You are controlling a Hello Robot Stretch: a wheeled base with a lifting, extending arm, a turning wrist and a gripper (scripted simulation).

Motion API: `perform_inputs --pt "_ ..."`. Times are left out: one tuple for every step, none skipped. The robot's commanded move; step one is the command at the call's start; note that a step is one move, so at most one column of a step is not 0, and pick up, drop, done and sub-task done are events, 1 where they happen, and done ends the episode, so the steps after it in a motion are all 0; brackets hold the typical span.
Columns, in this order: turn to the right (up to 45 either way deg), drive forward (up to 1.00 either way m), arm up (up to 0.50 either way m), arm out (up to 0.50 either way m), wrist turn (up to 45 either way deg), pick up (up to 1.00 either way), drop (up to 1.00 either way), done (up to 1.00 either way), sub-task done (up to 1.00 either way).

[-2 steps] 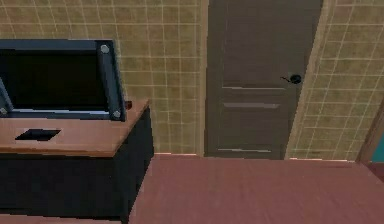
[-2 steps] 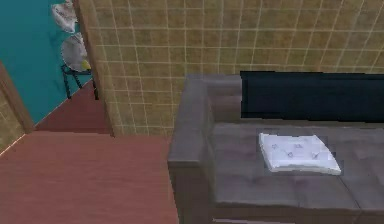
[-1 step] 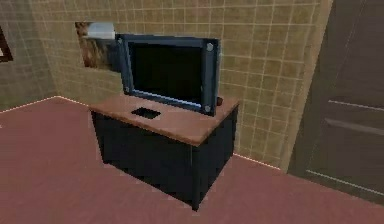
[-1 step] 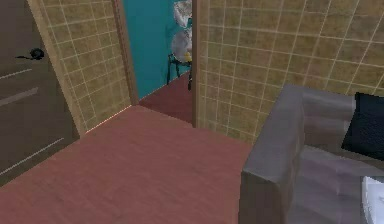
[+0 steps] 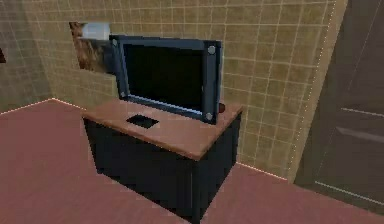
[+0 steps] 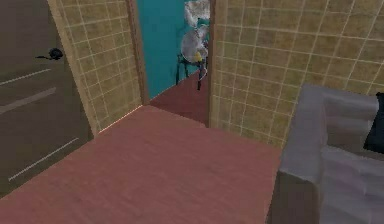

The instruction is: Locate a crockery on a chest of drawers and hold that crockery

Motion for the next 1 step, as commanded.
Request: perform_inputs --pt "36.0 0.0 0.0 0.0 0.0 0.0 0.0 0.0 0.0"
